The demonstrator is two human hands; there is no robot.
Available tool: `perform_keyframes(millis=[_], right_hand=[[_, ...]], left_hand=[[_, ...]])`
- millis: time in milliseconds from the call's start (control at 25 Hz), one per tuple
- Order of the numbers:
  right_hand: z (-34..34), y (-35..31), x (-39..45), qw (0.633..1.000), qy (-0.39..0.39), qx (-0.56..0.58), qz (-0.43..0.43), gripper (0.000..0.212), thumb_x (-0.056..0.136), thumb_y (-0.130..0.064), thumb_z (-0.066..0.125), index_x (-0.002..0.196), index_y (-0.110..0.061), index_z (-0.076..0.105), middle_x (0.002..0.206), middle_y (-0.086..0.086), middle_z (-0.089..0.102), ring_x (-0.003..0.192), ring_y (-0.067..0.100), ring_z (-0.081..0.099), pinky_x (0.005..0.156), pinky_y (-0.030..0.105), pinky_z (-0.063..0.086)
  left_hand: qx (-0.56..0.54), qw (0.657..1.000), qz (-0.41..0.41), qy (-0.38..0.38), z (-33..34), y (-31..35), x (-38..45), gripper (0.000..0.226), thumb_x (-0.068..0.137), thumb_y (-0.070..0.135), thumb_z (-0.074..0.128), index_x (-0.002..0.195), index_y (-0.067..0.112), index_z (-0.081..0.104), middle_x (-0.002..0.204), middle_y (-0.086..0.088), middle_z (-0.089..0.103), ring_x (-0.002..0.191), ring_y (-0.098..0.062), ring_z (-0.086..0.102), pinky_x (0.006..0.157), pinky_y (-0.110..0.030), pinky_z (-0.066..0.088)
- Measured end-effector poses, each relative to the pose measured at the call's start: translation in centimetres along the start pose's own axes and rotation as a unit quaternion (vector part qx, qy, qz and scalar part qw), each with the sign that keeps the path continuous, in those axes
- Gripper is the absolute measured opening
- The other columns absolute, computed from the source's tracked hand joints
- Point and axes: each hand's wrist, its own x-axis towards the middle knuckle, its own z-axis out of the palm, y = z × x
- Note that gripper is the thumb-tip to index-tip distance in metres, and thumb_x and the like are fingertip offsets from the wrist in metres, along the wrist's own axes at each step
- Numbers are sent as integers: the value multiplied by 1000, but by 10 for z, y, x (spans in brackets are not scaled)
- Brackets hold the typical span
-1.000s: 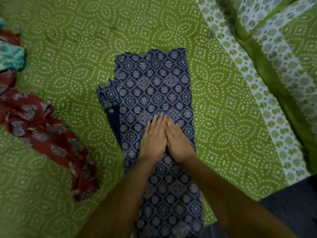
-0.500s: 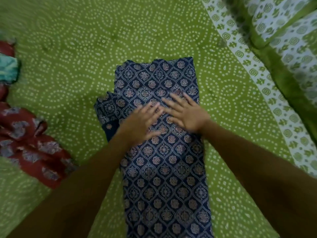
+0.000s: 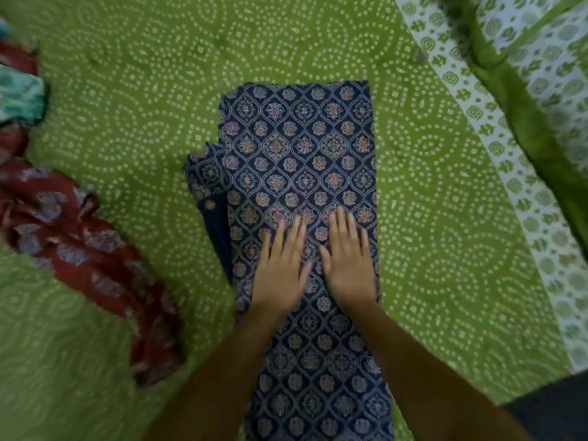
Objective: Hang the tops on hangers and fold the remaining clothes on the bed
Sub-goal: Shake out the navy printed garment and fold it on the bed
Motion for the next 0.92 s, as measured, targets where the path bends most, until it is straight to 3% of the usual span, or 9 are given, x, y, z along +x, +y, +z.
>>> perform_keyframes(millis=[120, 200, 320, 400, 520, 640, 680, 840, 920], right_hand=[[4, 13, -19, 997, -45, -9, 65, 61, 102, -41, 18, 153, -14, -4, 160, 3, -10, 148, 20, -9, 118, 46, -7], [-14, -4, -8, 996, -34, -13, 78, 60, 96, -36, 35, 148, -8, 23, 156, 10, 21, 140, 29, 22, 113, 50, 9], [-35, -31, 9, 994, -62, -5, 87, 53, 90, -25, 47, 138, -13, 29, 142, 11, 30, 127, 30, 32, 105, 47, 24], [-37, -39, 15, 989, -80, 1, 124, 59, 89, -20, 46, 142, -15, 21, 148, 11, 22, 131, 31, 26, 108, 48, 22], [-33, -39, 25, 982, -103, 3, 156, 65, 87, -17, 46, 144, -17, 14, 150, 10, 16, 135, 33, 20, 113, 52, 15], [-34, -37, 37, 976, -144, -32, 160, 69, 85, -19, 48, 144, -19, 12, 151, 9, 14, 139, 34, 16, 117, 54, 6], [-34, -37, 38, 975, -149, -46, 160, 69, 85, -20, 49, 144, -20, 13, 150, 8, 15, 138, 34, 16, 117, 55, 4], [-32, -48, 25, 980, -101, -46, 168, 63, 87, -18, 46, 142, -15, 17, 148, 11, 19, 137, 34, 19, 116, 57, 5], [-34, -63, 7, 974, -53, 36, 218, 61, 86, -8, 46, 142, -12, 21, 149, 15, 19, 137, 35, 19, 115, 56, 11]], left_hand=[[-48, 999, 22, 4, 12, -21, -44, 70, 100, 53, 27, 154, 18, -1, 161, 1, -11, 148, -20, -6, 119, -49, 11], [-136, 982, -117, 60, -14, -43, -35, 74, 98, 52, 37, 154, 16, 5, 161, -2, -1, 147, -22, 1, 120, -41, 6], [-350, 793, -482, 127, -66, -84, -2, 81, 87, 62, 52, 137, 0, 40, 139, -14, 45, 131, -32, 41, 107, -42, 32], [-530, 659, -532, 48, -77, -113, 31, 85, 74, 63, 68, 123, -3, 49, 125, -5, 54, 116, -26, 52, 96, -37, 43], [-650, 577, -494, -33, -78, -141, 73, 86, 62, 48, 84, 125, 0, 52, 123, -11, 61, 109, -31, 57, 99, -45, 45], [-687, 521, -506, 43, -71, -153, 70, 56, 70, 34, 83, 107, 0, 59, 102, -9, 68, 94, -29, 65, 90, -43, 52], [-660, 526, -529, 89, -71, -155, 57, 55, 72, 35, 81, 109, 1, 59, 106, -9, 67, 97, -29, 65, 89, -42, 53], [-365, 716, -562, 195, -85, -172, -36, 55, 91, 38, 58, 130, 0, 51, 129, -15, 56, 116, -31, 56, 95, -36, 46], [-298, 741, -563, 214, -86, -191, -77, 59, 90, 41, 57, 131, -2, 49, 132, -20, 51, 121, -34, 50, 104, -43, 41]])
